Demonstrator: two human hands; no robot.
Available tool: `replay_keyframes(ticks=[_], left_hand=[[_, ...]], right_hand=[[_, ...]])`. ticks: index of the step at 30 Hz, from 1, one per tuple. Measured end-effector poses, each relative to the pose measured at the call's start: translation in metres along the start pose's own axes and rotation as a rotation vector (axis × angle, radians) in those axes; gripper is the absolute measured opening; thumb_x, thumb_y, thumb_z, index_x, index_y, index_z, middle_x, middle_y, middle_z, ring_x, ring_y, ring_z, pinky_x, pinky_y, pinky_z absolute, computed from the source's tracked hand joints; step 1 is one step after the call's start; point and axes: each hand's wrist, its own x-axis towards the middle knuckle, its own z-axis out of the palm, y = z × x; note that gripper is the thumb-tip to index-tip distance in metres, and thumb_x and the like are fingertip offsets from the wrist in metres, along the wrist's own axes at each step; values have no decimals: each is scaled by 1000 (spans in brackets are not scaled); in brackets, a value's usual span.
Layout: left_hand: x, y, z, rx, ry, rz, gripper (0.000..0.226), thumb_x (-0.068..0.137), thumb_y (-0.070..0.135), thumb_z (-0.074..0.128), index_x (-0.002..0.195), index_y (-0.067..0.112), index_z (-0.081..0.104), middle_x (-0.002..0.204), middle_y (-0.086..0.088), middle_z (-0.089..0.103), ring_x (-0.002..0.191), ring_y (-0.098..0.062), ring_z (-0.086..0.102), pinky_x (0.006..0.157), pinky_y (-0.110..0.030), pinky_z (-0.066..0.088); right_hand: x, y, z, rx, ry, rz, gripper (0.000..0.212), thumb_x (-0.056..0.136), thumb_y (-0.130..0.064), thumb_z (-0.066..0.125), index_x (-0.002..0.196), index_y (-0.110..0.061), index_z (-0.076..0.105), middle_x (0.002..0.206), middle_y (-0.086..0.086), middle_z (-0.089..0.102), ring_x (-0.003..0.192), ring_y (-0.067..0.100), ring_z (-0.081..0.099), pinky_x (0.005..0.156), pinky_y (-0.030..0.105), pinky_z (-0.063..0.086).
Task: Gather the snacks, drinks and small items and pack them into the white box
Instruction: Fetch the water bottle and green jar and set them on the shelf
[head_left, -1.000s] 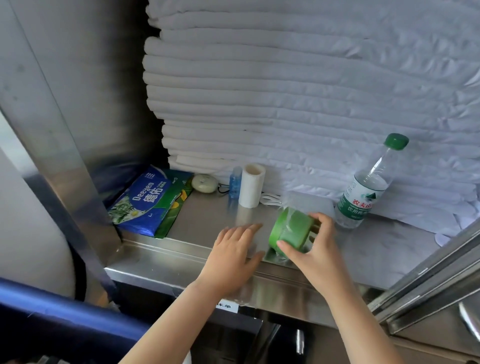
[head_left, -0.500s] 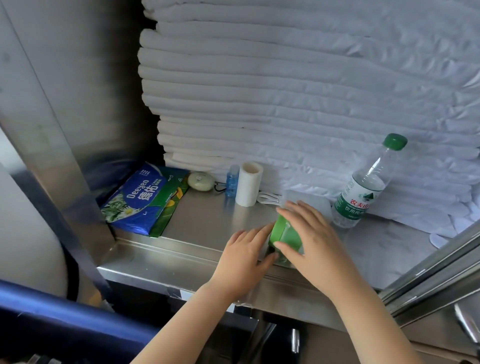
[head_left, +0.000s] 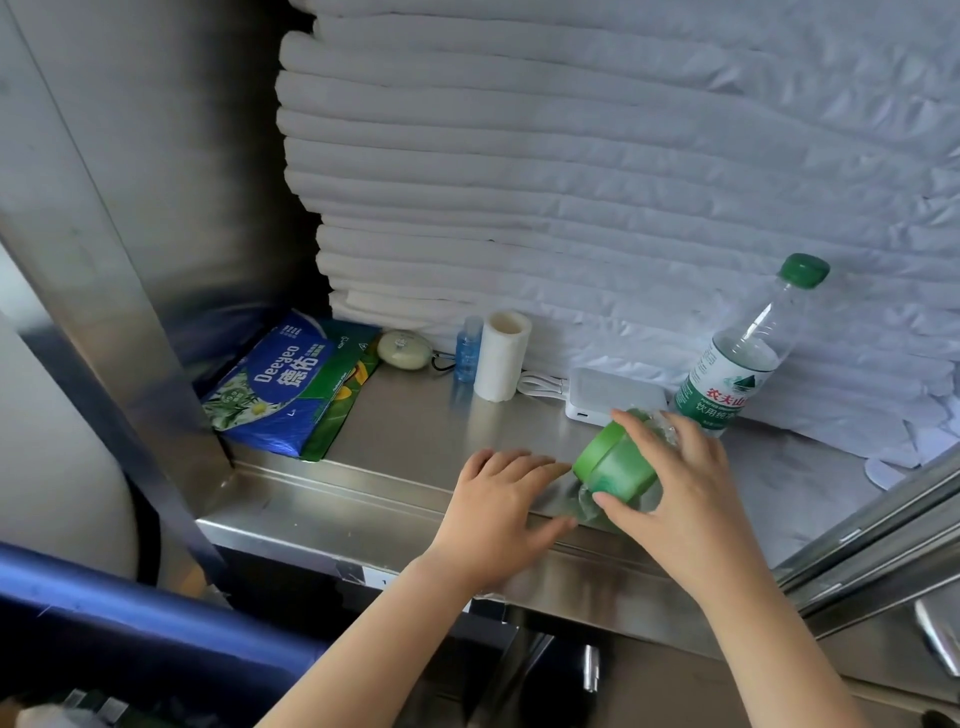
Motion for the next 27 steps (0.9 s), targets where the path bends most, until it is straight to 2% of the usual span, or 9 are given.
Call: replay_keyframes(ticks=[4, 6, 9, 11, 16, 19, 21, 24, 27], left_hand=[[0, -2, 0, 13, -15, 14, 61, 79, 66, 51, 131, 34, 52, 132, 16, 53, 126, -9, 42, 106, -28, 20], [1, -3, -1, 13, -16, 21, 63, 78, 67, 53, 131, 33, 51, 131, 16, 53, 126, -9, 42, 106, -27, 20], [2, -1, -1, 5, 7, 17, 63, 78, 59, 60, 132, 29, 51, 125, 12, 58, 119, -12, 48, 103, -29, 26], [4, -1, -1, -33, 44, -6, 55, 83, 47, 60, 133, 24, 51, 121, 9, 60, 114, -15, 52, 100, -30, 30], [4, -6, -9, -241, 119, -34, 40, 81, 12, 57, 120, 16, 61, 126, 5, 59, 112, -17, 56, 93, -32, 44], [5, -7, -17, -261, 171, -12, 21, 79, 8, 63, 98, 14, 68, 119, 5, 63, 104, -14, 57, 86, -30, 47], [6, -7, -23, -259, 193, 25, 12, 81, 11, 62, 91, 13, 68, 115, 4, 64, 101, -11, 55, 85, -25, 43], [12, -4, -33, -261, 210, 82, 11, 82, 6, 64, 91, 11, 67, 112, 3, 65, 101, -8, 53, 85, -18, 39], [19, 2, -40, -254, 199, 148, 6, 85, 13, 64, 90, 11, 67, 102, 3, 68, 95, -10, 57, 84, -19, 41]], right_hand=[[2, 2, -2, 7, 27, 29, 74, 58, -33, 85, 126, -26, 56, 114, 5, 48, 108, 29, 46, 93, 38, 41], [-1, 4, 0, 83, 69, 71, 73, 57, -36, 83, 124, -28, 55, 108, -1, 46, 102, 22, 49, 86, 32, 43], [-5, 5, 7, 224, 121, 115, 72, 57, -41, 79, 122, -28, 49, 106, -8, 43, 97, 9, 49, 80, 21, 39], [-10, 8, 15, 307, 127, 126, 72, 57, -40, 80, 120, -26, 46, 107, -9, 44, 97, 8, 50, 80, 19, 39], [-23, 17, 32, 486, -9, 137, 76, 61, -26, 85, 123, -32, 42, 124, -8, 48, 115, 4, 49, 97, 24, 43], [-26, 21, 34, 465, -46, 103, 78, 67, -27, 82, 132, -33, 39, 139, -9, 42, 130, 6, 40, 107, 14, 28], [-27, 19, 33, 371, -21, 90, 78, 68, -37, 78, 136, -28, 40, 148, -6, 31, 138, 7, 29, 108, 8, 18], [-24, 6, 29, 199, 103, 54, 80, 67, -58, 67, 135, -22, 45, 145, 2, 32, 136, 16, 29, 110, 23, 23], [-17, -5, 28, 86, 122, -15, 69, 67, -53, 72, 124, -18, 58, 128, 4, 49, 119, 24, 43, 103, 38, 37]])
